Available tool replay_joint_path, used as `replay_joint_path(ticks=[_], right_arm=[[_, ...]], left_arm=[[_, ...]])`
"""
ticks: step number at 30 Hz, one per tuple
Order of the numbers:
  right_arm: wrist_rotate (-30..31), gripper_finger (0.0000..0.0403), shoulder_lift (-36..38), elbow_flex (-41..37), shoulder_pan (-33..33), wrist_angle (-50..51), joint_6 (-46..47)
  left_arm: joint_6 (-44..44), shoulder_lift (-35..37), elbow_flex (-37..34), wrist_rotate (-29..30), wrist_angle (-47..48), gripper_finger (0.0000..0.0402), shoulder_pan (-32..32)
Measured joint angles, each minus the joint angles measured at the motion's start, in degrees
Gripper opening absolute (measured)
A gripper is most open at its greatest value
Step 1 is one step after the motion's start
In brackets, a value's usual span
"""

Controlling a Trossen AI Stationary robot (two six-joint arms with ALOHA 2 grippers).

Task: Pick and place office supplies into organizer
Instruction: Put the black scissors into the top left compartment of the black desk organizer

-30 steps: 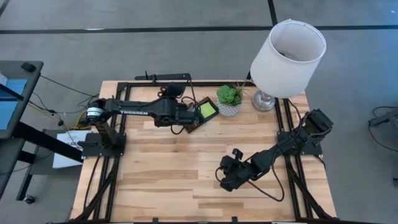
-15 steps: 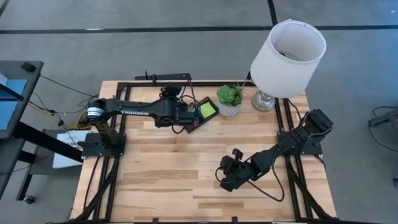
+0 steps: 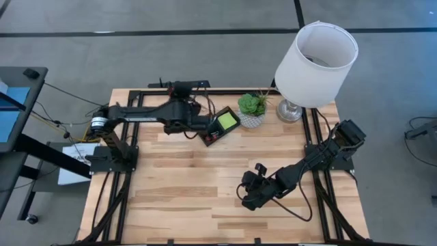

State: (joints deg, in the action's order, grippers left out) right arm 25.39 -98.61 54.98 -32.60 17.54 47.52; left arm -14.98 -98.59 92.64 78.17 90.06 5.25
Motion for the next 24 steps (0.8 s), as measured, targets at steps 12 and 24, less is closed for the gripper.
replay_joint_path(ticks=[12,24], right_arm=[[0.04,0.0004,0.00,0.00,0.11,-0.23,0.02],[0.07,0.0004,0.00,0.00,-1.54,-0.42,0.43]], left_arm=[[-12.19,-3.49,-0.87,9.58,-3.06,0.0011,-2.75],[-1.89,-9.42,-7.44,11.33,-1.28,0.0011,-4.25]])
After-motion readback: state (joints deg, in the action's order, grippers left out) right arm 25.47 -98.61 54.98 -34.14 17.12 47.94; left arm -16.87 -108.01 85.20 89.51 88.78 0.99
